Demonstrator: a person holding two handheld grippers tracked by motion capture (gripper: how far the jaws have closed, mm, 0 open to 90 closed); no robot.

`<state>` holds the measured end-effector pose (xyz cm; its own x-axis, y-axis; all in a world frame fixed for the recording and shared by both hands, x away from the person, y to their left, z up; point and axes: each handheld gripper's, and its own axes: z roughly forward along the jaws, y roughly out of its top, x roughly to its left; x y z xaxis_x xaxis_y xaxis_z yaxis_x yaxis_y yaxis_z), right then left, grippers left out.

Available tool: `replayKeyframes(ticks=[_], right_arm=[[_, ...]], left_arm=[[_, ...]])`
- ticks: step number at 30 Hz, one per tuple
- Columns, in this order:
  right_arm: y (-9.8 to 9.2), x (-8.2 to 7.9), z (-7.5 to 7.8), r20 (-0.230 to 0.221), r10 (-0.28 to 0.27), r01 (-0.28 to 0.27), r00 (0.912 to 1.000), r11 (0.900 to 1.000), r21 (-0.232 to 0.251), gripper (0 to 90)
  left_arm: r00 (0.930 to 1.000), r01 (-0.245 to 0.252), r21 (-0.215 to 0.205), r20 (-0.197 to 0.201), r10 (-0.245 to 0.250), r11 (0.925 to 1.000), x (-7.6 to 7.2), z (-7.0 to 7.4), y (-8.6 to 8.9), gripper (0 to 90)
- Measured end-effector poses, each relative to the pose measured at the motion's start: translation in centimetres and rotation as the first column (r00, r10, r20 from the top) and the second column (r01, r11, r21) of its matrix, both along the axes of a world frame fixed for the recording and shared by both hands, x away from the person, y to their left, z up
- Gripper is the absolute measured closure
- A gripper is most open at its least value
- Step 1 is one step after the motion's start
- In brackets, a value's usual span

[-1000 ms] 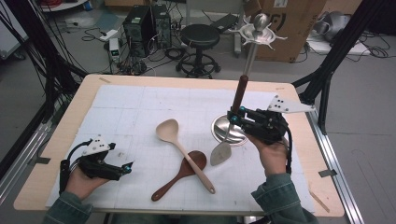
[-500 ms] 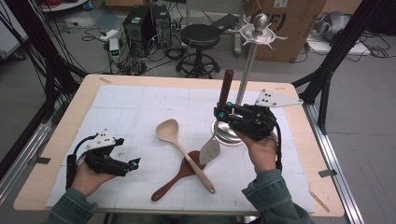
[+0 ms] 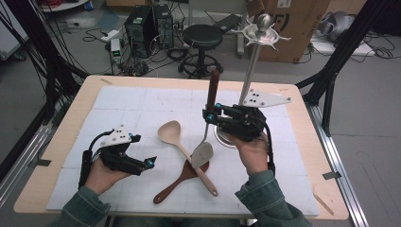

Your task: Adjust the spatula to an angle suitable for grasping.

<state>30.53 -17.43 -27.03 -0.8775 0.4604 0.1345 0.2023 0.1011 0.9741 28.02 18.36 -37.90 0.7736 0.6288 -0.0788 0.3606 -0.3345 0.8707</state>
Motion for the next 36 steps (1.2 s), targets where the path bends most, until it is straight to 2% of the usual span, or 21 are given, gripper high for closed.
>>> replayKeyframes(ticks=[5,8,12,19,25,36], right_arm=[[1.1,0.0,0.2,-0.001,0.026,-0.026,0.9996,1.0,0.004,73.0],[1.7,0.0,0.2,0.006,0.038,-0.038,0.9993,0.999,0.003,73.0],[2.3,0.1,0.2,0.006,0.051,-0.051,0.9987,0.999,-0.002,73.0],[3.3,0.3,0.0,0.002,0.058,-0.058,0.9983,0.998,-0.006,73.0],[4.2,0.5,-0.1,0.0,0.07,-0.07,0.9975,0.998,0.002,73.0],[5.7,0.6,-0.5,-0.009,0.083,-0.083,0.9965,0.996,-0.007,73.0]], left_arm=[[0.9998,0.018,-0.006,0.01,-0.018,0.9998,0.2,0.5,-1.0,3.3],[0.9996,0.023,-0.022,0.015,-0.023,0.9995,0.3,0.7,-1.2,8.8],[0.9996,0.025,-0.021,0.015,-0.025,0.9995,0.5,0.7,-1.4,8.9],[0.9992,0.038,-0.035,0.013,-0.038,0.9987,0.7,0.8,-2.1,10.9],[0.9985,0.053,-0.03,0.017,-0.052,0.9982,0.9,1.0,-2.7,14.5],[0.9977,0.063,-0.047,0.025,-0.062,0.9969,1.1,1.1,-3.3,27.6]])
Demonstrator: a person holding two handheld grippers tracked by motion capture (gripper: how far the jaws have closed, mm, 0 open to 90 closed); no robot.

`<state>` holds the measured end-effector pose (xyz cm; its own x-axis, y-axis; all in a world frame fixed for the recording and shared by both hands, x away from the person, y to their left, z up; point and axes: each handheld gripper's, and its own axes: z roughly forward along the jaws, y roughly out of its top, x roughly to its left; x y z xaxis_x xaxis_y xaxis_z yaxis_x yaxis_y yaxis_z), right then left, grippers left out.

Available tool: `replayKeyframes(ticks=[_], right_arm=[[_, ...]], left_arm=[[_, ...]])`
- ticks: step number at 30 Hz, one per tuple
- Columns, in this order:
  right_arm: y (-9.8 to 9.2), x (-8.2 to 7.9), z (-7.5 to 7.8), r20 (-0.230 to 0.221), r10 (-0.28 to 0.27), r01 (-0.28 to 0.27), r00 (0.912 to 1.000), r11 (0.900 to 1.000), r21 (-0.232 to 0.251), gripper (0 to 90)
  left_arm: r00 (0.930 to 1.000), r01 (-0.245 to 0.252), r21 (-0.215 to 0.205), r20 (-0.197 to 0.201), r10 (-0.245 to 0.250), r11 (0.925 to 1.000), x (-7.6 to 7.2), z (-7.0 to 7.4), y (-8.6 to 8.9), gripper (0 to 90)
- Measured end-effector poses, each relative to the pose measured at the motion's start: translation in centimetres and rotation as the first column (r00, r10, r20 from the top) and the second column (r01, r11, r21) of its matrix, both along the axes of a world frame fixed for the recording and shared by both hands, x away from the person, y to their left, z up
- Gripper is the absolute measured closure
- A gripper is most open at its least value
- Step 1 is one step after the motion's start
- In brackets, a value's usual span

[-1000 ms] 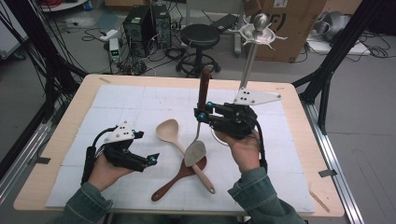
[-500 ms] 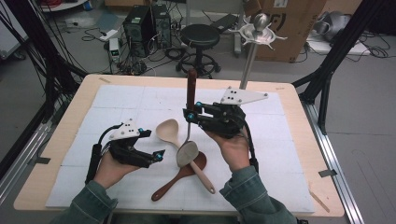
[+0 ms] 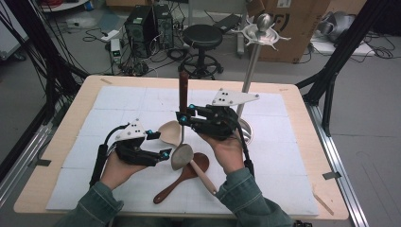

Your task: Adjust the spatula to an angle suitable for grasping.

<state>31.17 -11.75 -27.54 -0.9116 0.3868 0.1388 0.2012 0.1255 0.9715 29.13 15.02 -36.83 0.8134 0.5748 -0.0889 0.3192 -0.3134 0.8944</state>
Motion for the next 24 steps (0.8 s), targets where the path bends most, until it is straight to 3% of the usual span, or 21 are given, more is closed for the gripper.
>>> replayKeyframes(ticks=[8,24], right_arm=[[1.0,0.0,-0.3,-0.008,0.014,-0.014,0.9999,1.0,-0.01,73.0],[2.4,-0.1,-0.8,-0.022,0.038,-0.038,0.9991,0.999,-0.014,73.0]], left_arm=[[0.9998,0.021,-0.024,-0.006,-0.021,0.9995,0.0,0.3,-0.5,36.1],[0.9979,0.062,-0.015,0.017,-0.062,0.998,-0.1,0.5,-1.6,63.4]])
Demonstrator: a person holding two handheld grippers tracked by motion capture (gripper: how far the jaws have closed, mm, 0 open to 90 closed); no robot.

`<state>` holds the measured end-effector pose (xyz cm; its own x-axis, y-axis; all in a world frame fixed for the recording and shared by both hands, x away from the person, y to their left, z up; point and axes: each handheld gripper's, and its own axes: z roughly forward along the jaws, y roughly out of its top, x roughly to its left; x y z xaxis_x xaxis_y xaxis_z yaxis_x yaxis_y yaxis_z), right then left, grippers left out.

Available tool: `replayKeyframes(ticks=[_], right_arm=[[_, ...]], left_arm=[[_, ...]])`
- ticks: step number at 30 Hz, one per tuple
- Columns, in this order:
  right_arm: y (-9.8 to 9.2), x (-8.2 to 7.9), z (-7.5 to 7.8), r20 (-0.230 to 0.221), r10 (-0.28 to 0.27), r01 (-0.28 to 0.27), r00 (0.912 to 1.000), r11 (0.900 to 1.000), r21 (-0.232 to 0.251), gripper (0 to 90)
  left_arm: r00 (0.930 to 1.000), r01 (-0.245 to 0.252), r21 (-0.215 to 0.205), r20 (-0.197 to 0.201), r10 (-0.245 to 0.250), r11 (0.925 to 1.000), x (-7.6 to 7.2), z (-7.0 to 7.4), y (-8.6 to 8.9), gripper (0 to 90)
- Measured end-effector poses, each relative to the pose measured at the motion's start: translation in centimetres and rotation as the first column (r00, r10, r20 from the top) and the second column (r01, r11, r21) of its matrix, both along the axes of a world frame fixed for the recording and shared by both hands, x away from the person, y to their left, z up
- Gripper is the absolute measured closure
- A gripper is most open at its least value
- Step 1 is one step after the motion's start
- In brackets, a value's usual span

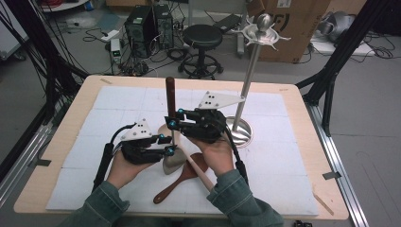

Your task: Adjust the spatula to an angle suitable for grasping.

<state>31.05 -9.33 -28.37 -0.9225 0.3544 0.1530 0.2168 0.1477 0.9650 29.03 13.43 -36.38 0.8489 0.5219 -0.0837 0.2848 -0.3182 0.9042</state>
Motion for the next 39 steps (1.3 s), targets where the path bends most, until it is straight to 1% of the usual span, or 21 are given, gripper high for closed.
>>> replayKeyframes(ticks=[2,5,6,11,12,13,15,17,18,22,23,26,28,29,30,32,34,35,36,37,39], right_arm=[[0.2,0.0,-0.1,-0.006,0.008,-0.008,0.9999,1.0,0.0,73.1],[0.4,-0.1,-0.1,-0.005,0.013,-0.013,0.9999,1.0,-0.007,73.0],[0.4,-0.1,-0.2,-0.007,0.014,-0.014,0.9999,1.0,-0.009,73.0],[0.2,0.0,-0.3,-0.015,0.029,-0.029,0.9995,1.0,-0.01,72.9],[0.1,0.1,-0.3,-0.012,0.034,-0.034,0.9993,0.999,-0.004,72.8],[0.0,0.2,-0.4,-0.021,0.044,-0.043,0.9988,0.999,0.005,72.7],[-0.2,0.4,-0.6,-0.034,0.058,-0.057,0.9977,0.998,0.017,72.4],[-0.3,0.6,-0.7,-0.038,0.083,-0.082,0.9958,0.996,0.031,71.4],[-0.3,0.8,-0.8,-0.04,0.105,-0.104,0.9936,0.994,0.039,69.8],[-0.3,1.3,-0.9,-0.043,0.184,-0.181,0.982,0.982,0.06,67.5],[-0.3,1.4,-1.0,-0.052,0.199,-0.196,0.9785,0.978,0.068,66.9],[-0.1,2.0,-1.3,-0.078,0.256,-0.249,0.9636,0.964,0.094,66.3],[0.0,2.2,-1.4,-0.082,0.283,-0.273,0.9555,0.955,0.117,67.5],[0.0,2.3,-1.4,-0.082,0.289,-0.278,0.9538,0.953,0.124,69.5],[0.1,2.3,-1.4,-0.083,0.291,-0.28,0.953,0.951,0.128,71.0],[0.1,2.2,-1.4,-0.076,0.286,-0.276,0.9552,0.953,0.123,71.7],[0.1,2.0,-1.3,-0.069,0.254,-0.246,0.9646,0.963,0.111,72.1],[0.1,1.9,-1.3,-0.075,0.24,-0.232,0.9678,0.966,0.111,72.1],[0.1,1.8,-1.2,-0.067,0.228,-0.22,0.9713,0.97,0.104,72.4],[0.1,1.6,-1.1,-0.06,0.204,-0.199,0.9771,0.976,0.086,72.8],[0.2,1.3,-1.1,-0.05,0.162,-0.159,0.9854,0.985,0.06,72.9]], left_arm=[[1.0,0.006,-0.008,-0.004,-0.006,0.9999,0.0,0.0,-0.3,67.0],[0.9993,0.035,-0.001,-0.012,-0.035,0.9994,0.0,0.1,-0.4,76.2],[0.9993,0.037,0.005,-0.007,-0.037,0.9993,0.0,0.1,-0.4,79.2],[0.9986,0.052,0.022,0.001,-0.052,0.9984,-0.2,0.2,-0.6,81.1],[0.9983,0.058,0.029,0.005,-0.059,0.9979,-0.3,0.3,-0.7,81.4],[0.9981,0.061,0.036,0.01,-0.061,0.9975,-0.4,0.3,-0.8,81.8],[0.9972,0.065,0.051,0.032,-0.067,0.9965,-0.6,0.4,-1.1,82.7],[0.9955,0.089,0.047,0.029,-0.09,0.9949,-0.7,0.5,-1.1,83.3],[0.9952,0.093,0.039,0.028,-0.094,0.9949,-0.7,0.5,-1.2,83.4],[0.9921,0.119,0.04,0.034,-0.12,0.9921,-0.7,0.5,-1.0,83.5],[0.9914,0.125,0.041,0.034,-0.126,0.9914,-0.7,0.6,-1.0,83.5],[0.9884,0.147,0.033,0.032,-0.148,0.9885,-0.7,0.5,-0.9,83.5],[0.9871,0.155,0.035,0.034,-0.156,0.9873,-0.7,0.5,-0.9,83.5],[0.9861,0.163,0.021,0.032,-0.163,0.9864,-0.8,0.5,-0.9,83.5],[0.9854,0.167,0.019,0.03,-0.167,0.9858,-0.8,0.5,-0.9,83.5],[0.985,0.171,0.016,0.022,-0.171,0.9852,-0.7,0.5,-0.9,83.4],[0.9867,0.162,0.001,0.011,-0.162,0.9868,-0.6,0.4,-0.8,82.9],[0.9883,0.152,-0.008,0.007,-0.152,0.9883,-0.5,0.4,-0.8,82.3],[0.9913,0.131,-0.02,0.0,-0.131,0.9911,-0.5,0.5,-0.7,79.8],[0.9921,0.125,-0.024,-0.011,-0.125,0.9919,-0.3,0.5,-0.6,77.0],[0.995,0.1,-0.018,-0.006,-0.1,0.9948,-0.2,0.5,-0.5,76.3]])
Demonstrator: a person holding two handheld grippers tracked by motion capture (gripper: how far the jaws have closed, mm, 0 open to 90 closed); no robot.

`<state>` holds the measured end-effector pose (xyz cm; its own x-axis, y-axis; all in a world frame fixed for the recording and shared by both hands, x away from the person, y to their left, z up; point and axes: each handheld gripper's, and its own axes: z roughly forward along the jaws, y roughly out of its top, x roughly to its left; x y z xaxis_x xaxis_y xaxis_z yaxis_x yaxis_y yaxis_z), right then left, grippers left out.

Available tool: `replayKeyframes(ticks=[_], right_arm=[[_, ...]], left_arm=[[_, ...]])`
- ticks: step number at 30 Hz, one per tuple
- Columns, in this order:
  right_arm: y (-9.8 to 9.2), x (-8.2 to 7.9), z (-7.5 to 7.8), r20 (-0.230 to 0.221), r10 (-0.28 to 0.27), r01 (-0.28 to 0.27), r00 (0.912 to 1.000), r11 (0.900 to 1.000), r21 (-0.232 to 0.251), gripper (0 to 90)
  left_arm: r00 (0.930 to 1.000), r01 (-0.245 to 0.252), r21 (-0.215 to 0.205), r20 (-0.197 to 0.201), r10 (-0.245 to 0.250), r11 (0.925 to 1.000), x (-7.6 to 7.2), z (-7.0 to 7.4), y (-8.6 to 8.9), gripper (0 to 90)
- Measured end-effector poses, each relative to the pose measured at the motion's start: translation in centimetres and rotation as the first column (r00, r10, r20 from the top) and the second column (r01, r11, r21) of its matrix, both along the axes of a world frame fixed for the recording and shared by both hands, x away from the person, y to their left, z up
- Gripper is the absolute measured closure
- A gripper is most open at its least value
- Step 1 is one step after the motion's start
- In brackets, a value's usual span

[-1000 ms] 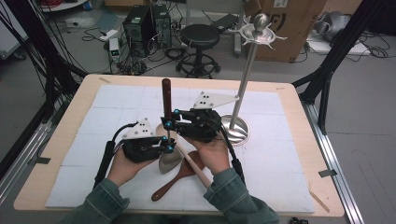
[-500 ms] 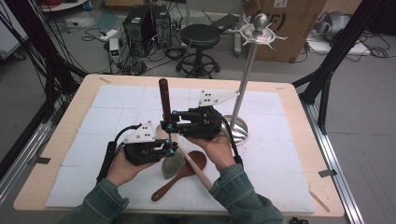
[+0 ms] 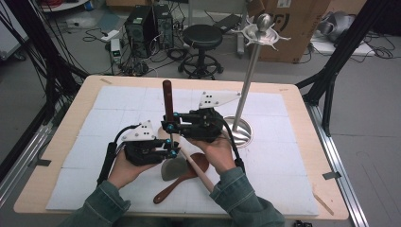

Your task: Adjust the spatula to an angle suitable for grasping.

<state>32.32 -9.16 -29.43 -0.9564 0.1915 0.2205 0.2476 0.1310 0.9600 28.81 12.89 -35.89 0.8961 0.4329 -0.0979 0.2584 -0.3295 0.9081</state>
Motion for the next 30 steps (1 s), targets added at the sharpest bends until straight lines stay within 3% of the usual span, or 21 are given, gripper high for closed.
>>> replayKeyframes(ticks=[3,5,8,10,15,19,23,25,30], right_arm=[[0.2,-0.6,0.2,0.028,-0.066,0.066,0.9974,0.998,-0.023,73.0],[0.3,-0.8,0.2,0.042,-0.076,0.077,0.9962,0.997,-0.027,72.9],[0.1,-0.5,0.0,0.025,-0.049,0.049,0.9985,0.999,-0.013,72.4],[0.0,-0.1,-0.2,0.003,0.012,-0.012,0.9999,1.0,0.021,71.4],[0.1,0.3,-0.4,-0.004,0.072,-0.071,0.9974,0.996,0.055,70.6],[0.1,0.2,-0.3,0.006,0.052,-0.052,0.9986,0.997,0.05,72.3],[-0.1,-0.1,-0.1,0.005,0.005,-0.005,1.0,1.0,0.027,72.8],[-0.3,-0.2,0.0,0.011,-0.015,0.015,0.9998,1.0,0.025,72.9],[-1.2,-0.1,0.6,0.021,-0.064,0.064,0.9977,0.998,0.022,72.9]], left_arm=[[0.9997,-0.023,-0.015,-0.002,0.023,0.9996,0.0,0.1,0.1,76.8],[0.9999,-0.013,-0.019,0.001,0.013,0.9997,0.1,0.1,0.3,82.3],[0.9999,0.013,-0.035,0.004,-0.013,0.9993,-0.1,0.2,0.3,83.5],[0.9994,0.033,-0.028,0.01,-0.033,0.999,-0.1,0.2,0.4,83.7],[0.9975,0.07,-0.039,0.003,-0.07,0.9968,-0.1,0.1,0.5,83.8],[0.9981,0.061,-0.042,-0.009,-0.062,0.9973,0.0,0.0,0.6,83.3],[0.9995,0.023,-0.065,-0.02,-0.024,0.9976,0.2,0.2,1.0,72.6],[0.9997,0.007,-0.051,-0.022,-0.008,0.9987,0.2,0.1,1.1,66.0],[0.9994,-0.019,-0.063,-0.03,0.018,0.9978,0.4,0.1,1.6,56.4]])
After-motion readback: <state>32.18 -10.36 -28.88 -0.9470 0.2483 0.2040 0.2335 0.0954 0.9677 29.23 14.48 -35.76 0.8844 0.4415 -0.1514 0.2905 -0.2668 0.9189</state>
